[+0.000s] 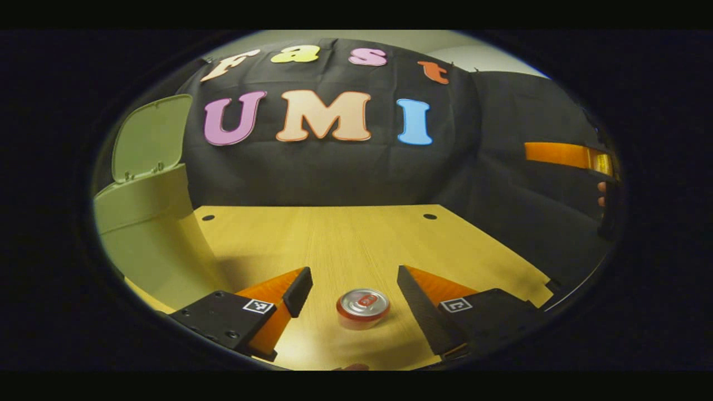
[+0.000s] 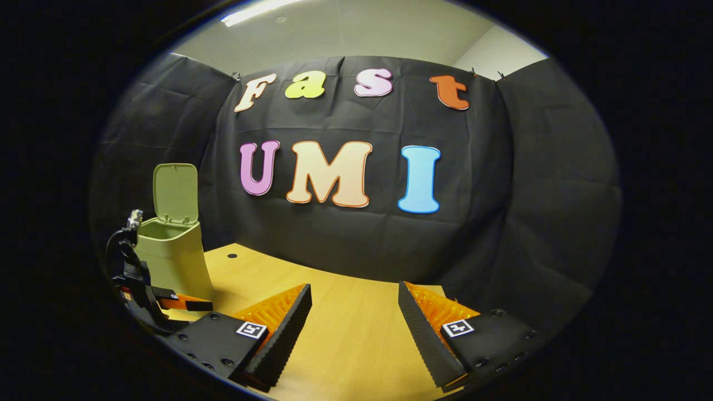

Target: Press the lid of the desktop garbage bin to open it, pick up the crumpled paper on the desktop and throw it into the bin, then pick up the pop can on the desktop and drop it into the bin, and finally close the garbage bin lid.

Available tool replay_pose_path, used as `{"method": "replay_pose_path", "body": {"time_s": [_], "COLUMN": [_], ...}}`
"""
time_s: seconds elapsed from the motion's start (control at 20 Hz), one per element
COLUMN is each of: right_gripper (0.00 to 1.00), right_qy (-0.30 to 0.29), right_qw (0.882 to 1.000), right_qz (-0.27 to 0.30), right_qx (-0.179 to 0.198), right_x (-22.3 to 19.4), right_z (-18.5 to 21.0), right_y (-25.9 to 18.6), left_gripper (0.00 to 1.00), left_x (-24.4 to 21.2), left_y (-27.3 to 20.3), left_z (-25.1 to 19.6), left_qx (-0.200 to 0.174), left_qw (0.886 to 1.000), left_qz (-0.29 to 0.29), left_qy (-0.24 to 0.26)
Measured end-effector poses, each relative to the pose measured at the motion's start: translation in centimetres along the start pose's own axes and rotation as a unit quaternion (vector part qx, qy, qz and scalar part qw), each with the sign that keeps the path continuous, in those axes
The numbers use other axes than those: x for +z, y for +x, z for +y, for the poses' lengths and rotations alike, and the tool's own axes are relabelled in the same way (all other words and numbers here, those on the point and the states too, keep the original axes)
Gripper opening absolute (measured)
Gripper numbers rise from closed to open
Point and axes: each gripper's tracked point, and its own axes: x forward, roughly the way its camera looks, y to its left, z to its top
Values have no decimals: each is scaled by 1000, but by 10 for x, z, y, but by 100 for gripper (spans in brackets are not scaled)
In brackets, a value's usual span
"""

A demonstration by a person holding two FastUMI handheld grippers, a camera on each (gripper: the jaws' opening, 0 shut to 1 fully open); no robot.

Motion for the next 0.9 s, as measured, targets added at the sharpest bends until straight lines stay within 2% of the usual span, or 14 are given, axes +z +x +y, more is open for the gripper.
{"method": "replay_pose_path", "body": {"time_s": [0.25, 0.35, 0.4, 0.5, 0.6, 0.65, 0.9], "right_gripper": [98, 98, 98, 98, 98, 98, 98], "right_qy": [14, 22, 23, 22, 17, 13, 15], "right_qw": [1000, 999, 999, 999, 998, 998, 999], "right_qz": [23, 38, 41, 47, 53, 57, 49], "right_qx": [5, 1, 0, -2, -1, 1, 17], "right_x": [-16, -26, -28, -31, -35, -36, -28], "right_z": [-20, -30, -31, -32, -30, -28, -7], "right_y": [-9, -14, -14, -15, -14, -15, -10], "left_gripper": [89, 87, 90, 87, 90, 77, 75], "left_x": [-47, -76, -85, -98, -111, -104, -53], "left_y": [18, 33, 35, 39, 41, 43, 33], "left_z": [-1, 0, 0, 1, 2, 3, 16], "left_qx": [26, 33, 35, 43, 39, 37, 47], "left_qw": [999, 997, 996, 995, 993, 994, 997], "left_qz": [35, 66, 74, 87, 111, 102, 58], "left_qy": [-19, -24, -23, -22, -27, -20, -17]}}
